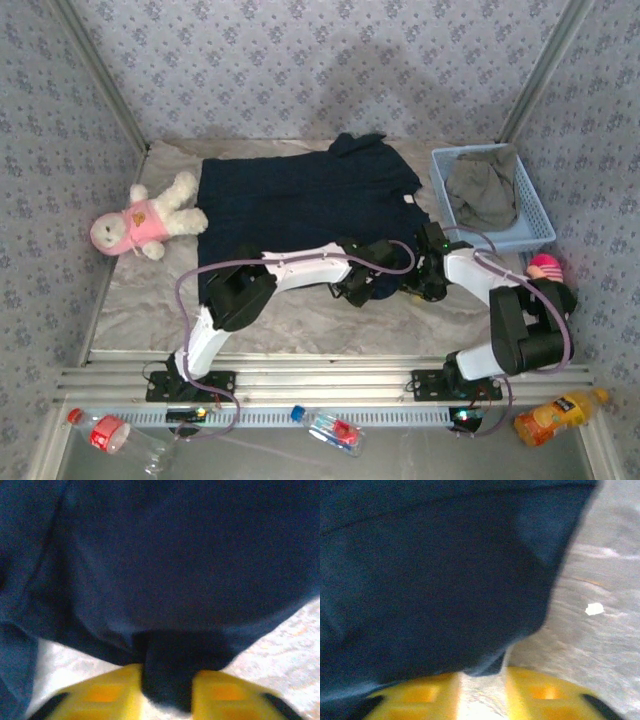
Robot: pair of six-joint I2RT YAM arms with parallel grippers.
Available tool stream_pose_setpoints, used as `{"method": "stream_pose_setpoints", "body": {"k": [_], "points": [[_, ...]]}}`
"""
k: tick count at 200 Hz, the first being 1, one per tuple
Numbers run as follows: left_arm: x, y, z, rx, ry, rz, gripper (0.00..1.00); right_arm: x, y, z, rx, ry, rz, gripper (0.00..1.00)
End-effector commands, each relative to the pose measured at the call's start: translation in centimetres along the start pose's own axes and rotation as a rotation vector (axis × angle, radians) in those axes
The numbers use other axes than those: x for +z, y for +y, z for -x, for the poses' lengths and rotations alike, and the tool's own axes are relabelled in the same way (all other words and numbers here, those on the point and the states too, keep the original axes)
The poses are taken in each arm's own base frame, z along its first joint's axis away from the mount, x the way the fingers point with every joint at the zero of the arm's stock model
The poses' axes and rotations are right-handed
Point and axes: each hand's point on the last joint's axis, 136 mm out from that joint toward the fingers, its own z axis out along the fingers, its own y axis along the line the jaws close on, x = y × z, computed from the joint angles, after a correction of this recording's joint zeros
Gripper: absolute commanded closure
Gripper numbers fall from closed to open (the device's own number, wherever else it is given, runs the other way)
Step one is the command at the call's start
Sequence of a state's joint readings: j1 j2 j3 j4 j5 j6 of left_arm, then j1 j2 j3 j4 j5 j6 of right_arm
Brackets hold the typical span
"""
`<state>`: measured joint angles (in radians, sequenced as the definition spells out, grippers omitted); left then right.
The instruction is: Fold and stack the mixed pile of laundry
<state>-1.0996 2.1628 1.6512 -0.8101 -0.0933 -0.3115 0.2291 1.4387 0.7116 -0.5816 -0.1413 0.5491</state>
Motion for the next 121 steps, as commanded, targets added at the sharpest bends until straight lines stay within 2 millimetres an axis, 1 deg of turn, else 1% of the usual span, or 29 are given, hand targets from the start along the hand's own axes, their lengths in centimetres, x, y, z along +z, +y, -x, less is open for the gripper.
{"method": "stream_pose_setpoints", "body": {"k": [1, 9, 18, 27, 32, 47, 65, 76, 91, 100, 111, 118, 121], "points": [[0.1, 1.4, 0.1, -0.008, 0.007, 0.074, 0.91, -1.1, 2.5, 4.9, -0.046, -0.143, 0.057, 0.87], [-0.5, 1.3, 0.3, -0.01, -0.003, 0.07, 1.0, -1.8, 2.6, 5.0, -0.054, -0.14, 0.055, 0.95], [-1.3, 1.2, 0.3, -0.008, -0.008, 0.055, 1.0, -2.7, 2.6, 4.8, -0.06, -0.136, 0.054, 1.0], [-2.4, 0.8, 0.2, 0.003, -0.014, 0.02, 1.0, -3.8, 2.6, 4.6, -0.066, -0.142, 0.057, 1.0], [-3.0, 0.4, 0.0, 0.012, -0.015, -0.013, 1.0, -4.4, 2.3, 3.9, -0.066, -0.125, 0.05, 1.0], [-4.7, -0.7, -0.9, 0.049, -0.01, -0.093, 1.0, -6.3, 1.8, 2.6, -0.066, -0.11, 0.048, 1.0], [-6.8, -0.5, -1.9, 0.065, -0.017, -0.119, 1.0, -8.2, 1.3, 1.3, -0.045, -0.095, 0.069, 1.0], [-7.9, -0.5, -2.2, 0.07, -0.021, -0.143, 1.0, -9.2, 1.4, 1.1, -0.026, -0.076, 0.102, 1.0], [-8.9, -0.5, -2.1, 0.06, -0.031, -0.185, 1.0, -10.2, 2.1, 1.8, -0.01, -0.076, 0.151, 1.0], [-9.1, -0.5, -1.9, 0.047, -0.034, -0.21, 1.0, -10.6, 2.5, 2.7, -0.005, -0.092, 0.168, 1.0], [-8.7, -0.3, -1.6, 0.026, -0.034, -0.23, 1.0, -10.6, 2.8, 4.4, 0.002, -0.11, 0.168, 1.0], [-8.2, -0.2, -1.5, 0.014, -0.023, -0.244, 0.98, -10.3, 3.0, 5.4, 0.007, -0.109, 0.172, 1.0], [-8.0, -0.1, -1.5, 0.01, -0.015, -0.25, 0.95, -10.0, 3.1, 5.9, 0.007, -0.104, 0.176, 0.94]]}}
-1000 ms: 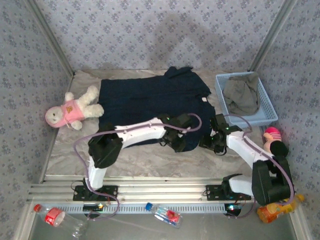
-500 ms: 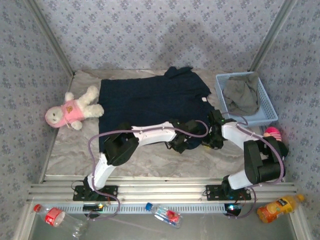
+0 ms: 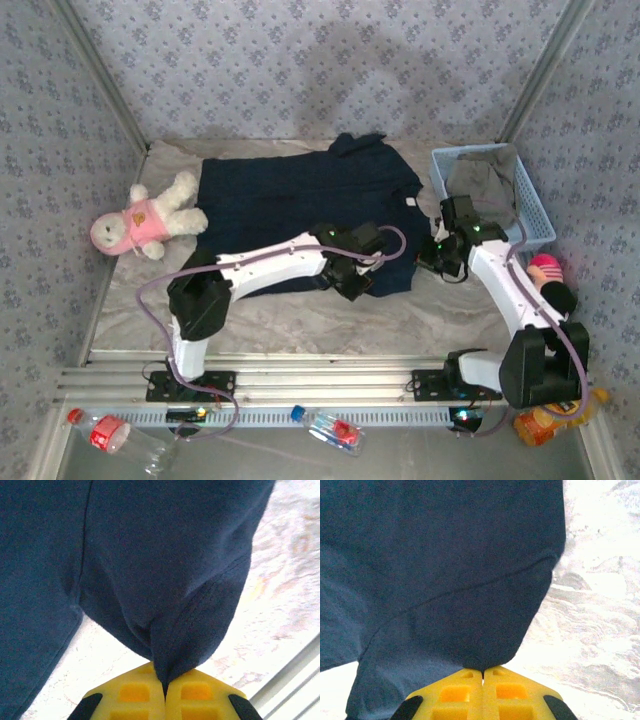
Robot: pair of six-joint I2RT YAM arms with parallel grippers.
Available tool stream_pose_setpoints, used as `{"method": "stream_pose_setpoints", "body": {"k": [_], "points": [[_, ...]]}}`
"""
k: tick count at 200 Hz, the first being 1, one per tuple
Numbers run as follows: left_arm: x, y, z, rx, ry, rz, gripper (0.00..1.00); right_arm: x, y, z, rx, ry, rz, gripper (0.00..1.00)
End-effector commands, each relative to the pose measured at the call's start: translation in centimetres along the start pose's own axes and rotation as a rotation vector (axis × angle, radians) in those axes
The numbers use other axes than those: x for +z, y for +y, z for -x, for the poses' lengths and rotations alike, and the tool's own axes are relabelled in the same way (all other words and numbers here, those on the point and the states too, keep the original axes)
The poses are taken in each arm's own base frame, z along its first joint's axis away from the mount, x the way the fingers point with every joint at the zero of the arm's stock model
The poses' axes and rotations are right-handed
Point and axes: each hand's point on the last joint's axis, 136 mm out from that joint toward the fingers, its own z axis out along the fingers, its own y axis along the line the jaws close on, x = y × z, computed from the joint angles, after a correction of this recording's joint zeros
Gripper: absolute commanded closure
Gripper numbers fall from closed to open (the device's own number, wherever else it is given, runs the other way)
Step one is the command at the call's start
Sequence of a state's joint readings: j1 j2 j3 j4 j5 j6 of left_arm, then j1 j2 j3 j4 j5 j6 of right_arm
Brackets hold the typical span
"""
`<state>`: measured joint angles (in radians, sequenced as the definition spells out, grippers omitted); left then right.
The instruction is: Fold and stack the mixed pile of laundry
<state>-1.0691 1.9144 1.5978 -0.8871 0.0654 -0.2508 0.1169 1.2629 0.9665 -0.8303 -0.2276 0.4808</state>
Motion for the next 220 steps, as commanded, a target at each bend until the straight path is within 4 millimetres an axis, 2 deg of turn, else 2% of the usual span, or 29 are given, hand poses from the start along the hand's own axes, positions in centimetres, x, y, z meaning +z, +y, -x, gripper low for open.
{"method": "stream_pose_setpoints", "body": {"k": [1, 13, 23, 30, 35, 52, 77, 80, 99, 114, 125, 136, 168, 193, 220], "points": [[0.7, 0.3, -0.7, -0.028, 0.056, -0.074, 0.94, 0.7, 0.8, 1.9, 0.01, 0.044, 0.03, 0.92], [1.6, 0.6, -1.0, -0.049, 0.101, -0.078, 0.75, 2.2, 1.1, 3.3, -0.013, 0.08, 0.03, 0.62], [2.3, 0.8, -1.6, -0.053, 0.147, -0.073, 0.57, 3.5, 0.7, 4.9, -0.035, 0.077, -0.016, 0.42], [2.6, 1.0, -2.0, -0.061, 0.167, -0.061, 0.52, 4.5, 0.1, 5.1, -0.039, 0.093, -0.059, 0.37], [2.7, 1.1, -2.2, -0.067, 0.177, -0.054, 0.5, 4.3, 0.5, 6.4, -0.051, 0.068, -0.068, 0.36], [2.2, 1.8, -2.4, -0.083, 0.167, -0.012, 0.45, 4.4, 0.7, 7.0, -0.08, 0.053, -0.095, 0.36], [-0.3, 4.2, -0.9, -0.15, 0.058, 0.086, 0.39, 2.6, 0.7, 5.5, -0.152, 0.007, -0.158, 0.38], [-0.6, 4.6, -0.7, -0.163, 0.045, 0.096, 0.38, 2.9, 0.0, 4.4, -0.156, 0.025, -0.176, 0.38], [-2.0, 7.4, 0.5, -0.27, -0.037, 0.131, 0.38, 2.2, -0.8, 1.7, -0.169, 0.027, -0.185, 0.43], [-2.3, 10.3, 0.9, -0.376, -0.08, 0.165, 0.38, 2.3, -0.6, 0.1, -0.143, 0.029, -0.133, 0.54], [-2.2, 12.7, 0.7, -0.46, -0.093, 0.188, 0.38, 2.9, 0.1, -0.7, -0.137, 0.026, -0.084, 0.65], [-1.8, 15.1, 0.3, -0.533, -0.1, 0.224, 0.38, 3.9, 0.9, -1.4, -0.128, 0.024, -0.05, 0.72], [-0.5, 20.3, -0.9, -0.713, -0.118, 0.26, 0.38, 7.7, 2.3, -3.4, -0.147, 0.075, -0.029, 0.8], [1.2, 22.9, -1.5, -0.78, -0.109, 0.288, 0.38, 9.9, 1.3, -4.6, -0.149, 0.109, -0.087, 0.81], [3.5, 23.9, -2.7, -0.819, -0.056, 0.306, 0.38, 10.7, -1.5, -6.6, -0.137, 0.174, -0.191, 0.82]]}}
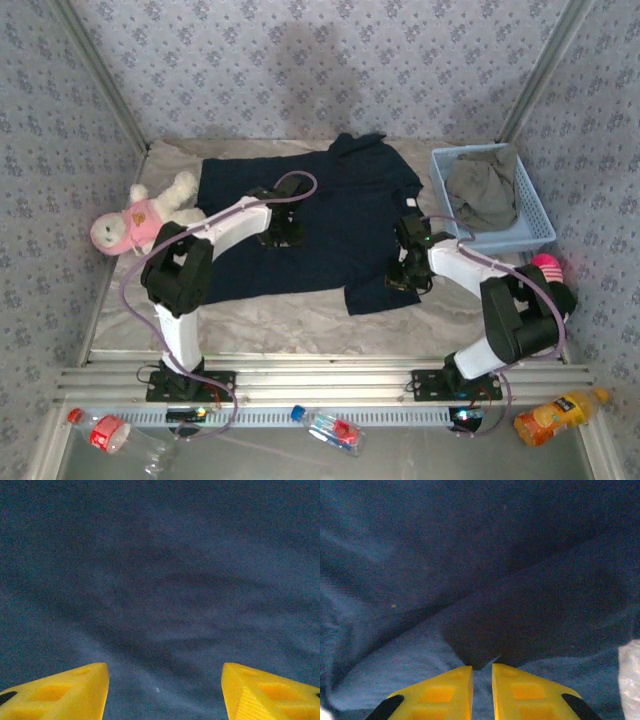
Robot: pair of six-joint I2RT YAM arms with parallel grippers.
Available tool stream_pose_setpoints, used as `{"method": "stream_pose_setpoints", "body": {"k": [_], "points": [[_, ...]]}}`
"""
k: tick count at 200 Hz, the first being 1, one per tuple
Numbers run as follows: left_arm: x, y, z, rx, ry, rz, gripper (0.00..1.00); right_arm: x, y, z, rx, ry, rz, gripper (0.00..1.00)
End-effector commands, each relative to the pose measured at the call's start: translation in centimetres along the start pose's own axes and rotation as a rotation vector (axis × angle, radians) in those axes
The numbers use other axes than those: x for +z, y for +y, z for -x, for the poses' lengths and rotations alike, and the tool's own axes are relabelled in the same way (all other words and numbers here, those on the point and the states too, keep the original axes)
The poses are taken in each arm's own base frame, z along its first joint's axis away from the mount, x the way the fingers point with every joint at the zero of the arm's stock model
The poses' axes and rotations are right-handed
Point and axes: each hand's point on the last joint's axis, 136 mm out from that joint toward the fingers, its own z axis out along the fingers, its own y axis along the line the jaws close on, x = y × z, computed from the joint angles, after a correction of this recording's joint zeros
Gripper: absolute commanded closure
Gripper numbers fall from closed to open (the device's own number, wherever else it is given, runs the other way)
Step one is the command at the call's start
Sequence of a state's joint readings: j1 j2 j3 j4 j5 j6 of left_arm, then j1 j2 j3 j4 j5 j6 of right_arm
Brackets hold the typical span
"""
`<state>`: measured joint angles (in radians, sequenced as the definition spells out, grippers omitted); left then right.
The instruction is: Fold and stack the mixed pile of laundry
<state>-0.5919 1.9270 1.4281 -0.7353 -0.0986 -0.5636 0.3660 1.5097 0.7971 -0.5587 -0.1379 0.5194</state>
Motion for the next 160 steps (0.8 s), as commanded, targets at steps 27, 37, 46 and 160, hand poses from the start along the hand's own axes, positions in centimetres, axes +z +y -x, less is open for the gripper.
{"method": "stream_pose_setpoints", "body": {"k": [27, 37, 46, 160], "points": [[3.7, 0.6, -1.3, -0.066, 0.05, 0.039, 0.38, 0.4, -4.2, -4.9, 0.067, 0.1, -0.176, 0.82], [3.9, 0.7, -1.6, -0.071, 0.062, 0.04, 0.38, -0.3, -4.9, -6.0, 0.078, 0.107, -0.2, 0.82], [4.1, 0.6, -1.7, -0.071, 0.067, 0.038, 0.38, -0.9, -5.5, -6.7, 0.082, 0.109, -0.217, 0.81], [-6.6, 3.9, 5.6, -0.132, -0.142, -0.044, 0.13, -5.4, 3.1, 8.8, 0.067, -0.137, -0.001, 0.6]]}}
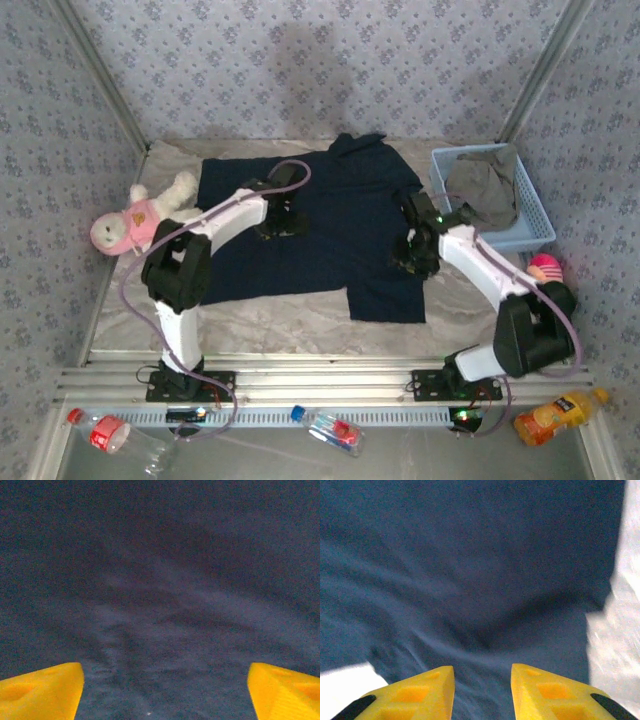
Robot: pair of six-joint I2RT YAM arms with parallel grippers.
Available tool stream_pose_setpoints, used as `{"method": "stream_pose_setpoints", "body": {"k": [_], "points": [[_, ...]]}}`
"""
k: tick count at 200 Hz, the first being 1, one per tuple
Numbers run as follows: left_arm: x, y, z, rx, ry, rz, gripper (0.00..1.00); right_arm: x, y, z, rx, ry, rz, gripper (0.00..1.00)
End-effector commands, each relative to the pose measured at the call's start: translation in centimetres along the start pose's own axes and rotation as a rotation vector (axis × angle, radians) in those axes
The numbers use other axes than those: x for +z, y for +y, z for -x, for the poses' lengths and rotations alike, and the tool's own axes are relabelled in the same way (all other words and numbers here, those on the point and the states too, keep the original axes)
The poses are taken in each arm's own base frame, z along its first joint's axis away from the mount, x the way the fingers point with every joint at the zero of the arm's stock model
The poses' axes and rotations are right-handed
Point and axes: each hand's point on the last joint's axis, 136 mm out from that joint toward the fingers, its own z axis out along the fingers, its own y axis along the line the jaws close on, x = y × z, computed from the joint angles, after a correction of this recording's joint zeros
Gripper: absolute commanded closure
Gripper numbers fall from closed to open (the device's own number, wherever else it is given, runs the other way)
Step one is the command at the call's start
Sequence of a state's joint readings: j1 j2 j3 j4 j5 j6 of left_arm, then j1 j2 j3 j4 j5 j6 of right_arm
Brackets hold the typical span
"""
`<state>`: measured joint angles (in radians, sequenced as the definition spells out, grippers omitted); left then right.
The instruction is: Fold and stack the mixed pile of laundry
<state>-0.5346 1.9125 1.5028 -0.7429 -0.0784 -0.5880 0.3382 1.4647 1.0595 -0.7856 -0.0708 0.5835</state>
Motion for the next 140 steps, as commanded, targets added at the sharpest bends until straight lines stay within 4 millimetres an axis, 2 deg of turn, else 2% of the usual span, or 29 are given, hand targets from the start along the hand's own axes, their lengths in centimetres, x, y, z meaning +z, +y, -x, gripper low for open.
{"method": "stream_pose_setpoints", "body": {"k": [1, 16, 41, 68, 88, 121, 140], "points": [[-4.5, 3.0, 2.8, -0.046, -0.082, -0.001, 0.13, 2.2, 2.1, 3.9, -0.014, -0.024, 0.02, 0.6], [-4.2, 5.8, 2.9, -0.088, -0.074, 0.027, 0.13, 3.8, 3.6, 6.5, -0.011, -0.028, 0.028, 0.56], [-2.8, 9.7, 2.3, -0.16, -0.04, 0.049, 0.13, 7.6, 4.0, 8.8, 0.013, 0.017, -0.012, 0.48], [-0.6, 12.1, 1.4, -0.229, -0.009, 0.037, 0.13, 10.4, 3.7, 10.3, 0.074, 0.031, -0.016, 0.39], [1.3, 12.8, 1.6, -0.263, -0.008, 0.027, 0.13, 11.6, 2.2, 11.2, 0.146, 0.039, -0.037, 0.37], [5.0, 12.6, 2.0, -0.283, 0.044, 0.022, 0.13, 13.3, -0.3, 12.6, 0.26, 0.057, -0.019, 0.34], [6.9, 12.4, 2.6, -0.293, 0.061, 0.028, 0.13, 14.0, -1.0, 14.1, 0.292, 0.052, 0.015, 0.34]]}}
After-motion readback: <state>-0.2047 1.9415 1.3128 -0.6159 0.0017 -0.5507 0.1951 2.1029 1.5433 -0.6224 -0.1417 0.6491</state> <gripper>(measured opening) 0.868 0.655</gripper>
